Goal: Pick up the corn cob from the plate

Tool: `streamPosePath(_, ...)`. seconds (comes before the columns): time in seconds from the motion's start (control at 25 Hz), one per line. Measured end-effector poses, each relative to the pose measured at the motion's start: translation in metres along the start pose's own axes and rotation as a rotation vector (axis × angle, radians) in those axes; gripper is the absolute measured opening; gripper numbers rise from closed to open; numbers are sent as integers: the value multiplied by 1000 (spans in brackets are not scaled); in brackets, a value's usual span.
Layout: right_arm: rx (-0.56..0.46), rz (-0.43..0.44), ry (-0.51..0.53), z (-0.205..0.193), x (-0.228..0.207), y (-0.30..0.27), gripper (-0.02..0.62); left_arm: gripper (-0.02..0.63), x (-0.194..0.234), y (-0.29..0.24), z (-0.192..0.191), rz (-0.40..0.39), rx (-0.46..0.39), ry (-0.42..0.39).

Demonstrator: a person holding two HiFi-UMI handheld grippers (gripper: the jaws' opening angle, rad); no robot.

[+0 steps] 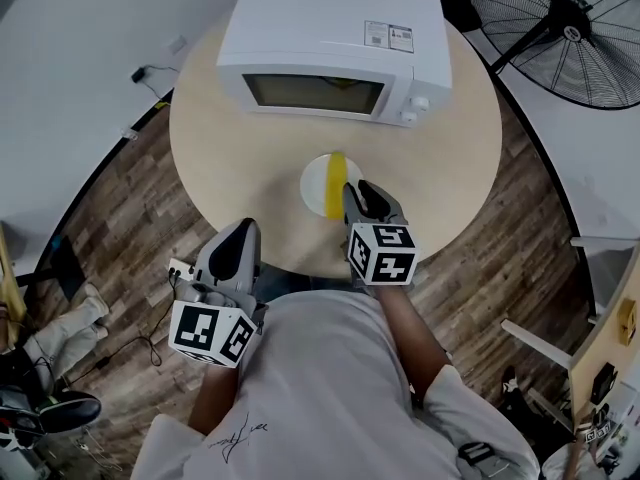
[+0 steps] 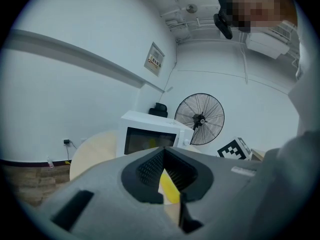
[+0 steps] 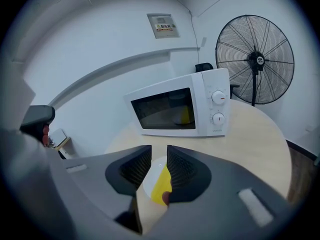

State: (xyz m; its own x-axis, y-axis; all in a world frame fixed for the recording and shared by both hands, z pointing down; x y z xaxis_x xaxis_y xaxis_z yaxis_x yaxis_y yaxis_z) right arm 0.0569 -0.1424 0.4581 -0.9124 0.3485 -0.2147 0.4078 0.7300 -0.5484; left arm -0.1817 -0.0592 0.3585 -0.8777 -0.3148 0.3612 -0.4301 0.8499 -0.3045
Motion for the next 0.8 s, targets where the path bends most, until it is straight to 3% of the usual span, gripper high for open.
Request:
streamPosePath(0.6,140,-35,-12,-24,1,-49,187,-2,13,3,2,23,8,6)
streamPosePath(0.8,185,-65,-62,-40,2,-70,224,-2,11,3,-4,-7,15,26)
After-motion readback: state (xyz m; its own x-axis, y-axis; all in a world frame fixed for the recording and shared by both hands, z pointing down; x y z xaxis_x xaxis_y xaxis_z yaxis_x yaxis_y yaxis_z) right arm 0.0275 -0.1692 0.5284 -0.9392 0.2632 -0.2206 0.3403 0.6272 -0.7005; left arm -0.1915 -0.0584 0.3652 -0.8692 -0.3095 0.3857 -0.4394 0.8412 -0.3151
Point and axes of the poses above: the fingertips, and each gripper's own axes: y backward along the fingers, x to its left, z out of its top, the point moved 10 cm from there along y, backward along the fingers, and after that the axes turned 6 degrees about y, right-handed, at the moved point
